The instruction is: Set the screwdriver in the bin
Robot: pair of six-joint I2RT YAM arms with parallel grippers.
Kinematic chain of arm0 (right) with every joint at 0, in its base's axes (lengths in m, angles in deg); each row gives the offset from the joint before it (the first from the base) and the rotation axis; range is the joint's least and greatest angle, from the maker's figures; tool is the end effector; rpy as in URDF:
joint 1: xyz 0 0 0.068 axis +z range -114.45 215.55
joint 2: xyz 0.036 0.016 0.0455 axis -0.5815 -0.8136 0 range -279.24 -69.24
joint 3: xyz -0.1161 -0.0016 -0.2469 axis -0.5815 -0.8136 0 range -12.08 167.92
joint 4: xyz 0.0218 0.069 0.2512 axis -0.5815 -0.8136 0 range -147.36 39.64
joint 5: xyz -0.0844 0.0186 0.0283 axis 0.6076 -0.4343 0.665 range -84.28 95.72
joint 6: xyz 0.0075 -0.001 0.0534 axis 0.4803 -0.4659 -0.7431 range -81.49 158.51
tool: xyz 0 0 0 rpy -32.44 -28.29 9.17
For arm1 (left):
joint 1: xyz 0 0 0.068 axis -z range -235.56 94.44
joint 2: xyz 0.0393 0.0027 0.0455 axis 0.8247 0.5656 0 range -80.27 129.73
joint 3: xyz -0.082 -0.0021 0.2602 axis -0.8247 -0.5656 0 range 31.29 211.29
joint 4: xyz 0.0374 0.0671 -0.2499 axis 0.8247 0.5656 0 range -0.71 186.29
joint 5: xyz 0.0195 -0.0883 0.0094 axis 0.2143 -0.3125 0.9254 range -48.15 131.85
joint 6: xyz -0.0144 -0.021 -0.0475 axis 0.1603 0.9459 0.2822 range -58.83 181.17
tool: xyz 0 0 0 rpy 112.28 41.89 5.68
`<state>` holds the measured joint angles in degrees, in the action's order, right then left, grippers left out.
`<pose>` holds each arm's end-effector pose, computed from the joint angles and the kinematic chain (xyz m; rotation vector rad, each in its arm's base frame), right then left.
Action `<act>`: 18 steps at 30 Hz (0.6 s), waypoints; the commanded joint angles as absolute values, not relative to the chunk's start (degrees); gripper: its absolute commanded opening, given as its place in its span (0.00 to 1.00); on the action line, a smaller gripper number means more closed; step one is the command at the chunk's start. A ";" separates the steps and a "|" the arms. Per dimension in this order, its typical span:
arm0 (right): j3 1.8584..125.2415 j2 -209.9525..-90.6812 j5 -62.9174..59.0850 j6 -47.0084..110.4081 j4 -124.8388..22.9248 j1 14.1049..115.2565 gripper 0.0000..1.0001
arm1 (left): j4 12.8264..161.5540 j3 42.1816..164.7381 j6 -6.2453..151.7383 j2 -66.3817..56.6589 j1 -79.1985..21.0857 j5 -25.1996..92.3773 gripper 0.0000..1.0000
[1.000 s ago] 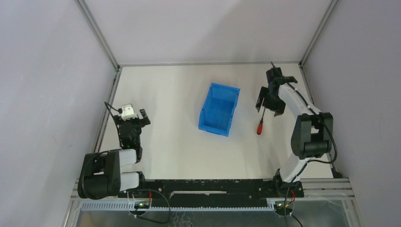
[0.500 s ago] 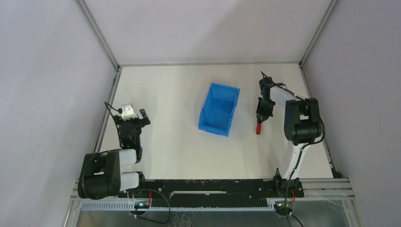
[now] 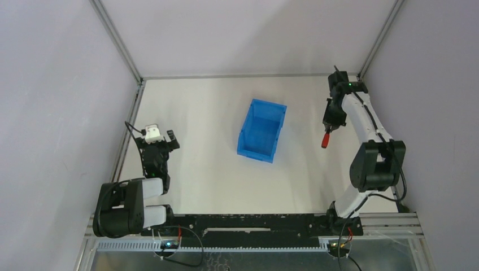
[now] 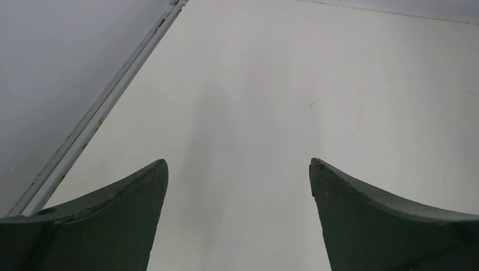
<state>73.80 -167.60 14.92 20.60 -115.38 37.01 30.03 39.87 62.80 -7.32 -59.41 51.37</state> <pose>0.3341 0.0028 0.2739 0.4397 2.8613 -0.1763 0.2105 0.0201 0.1613 -0.2052 1.6486 0.1673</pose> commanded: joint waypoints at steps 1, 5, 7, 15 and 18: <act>77.42 -164.67 18.39 17.88 -125.26 36.63 0.00 | 28.39 42.22 62.66 -8.11 -59.12 51.90 1.00; 77.92 -163.94 15.58 13.58 -123.35 41.09 0.00 | 28.39 42.19 62.66 -8.11 -59.09 51.95 1.00; 79.85 -164.76 13.97 11.61 -121.98 45.80 0.00 | 28.39 42.21 62.65 -8.11 -59.15 51.90 1.00; 102.03 -178.80 8.99 9.63 -121.24 65.99 0.00 | 28.39 42.21 62.69 -8.11 -59.09 51.92 1.00; 109.47 -183.22 10.64 9.60 -123.21 68.38 0.00 | 28.39 42.23 62.70 -8.11 -59.09 51.88 1.00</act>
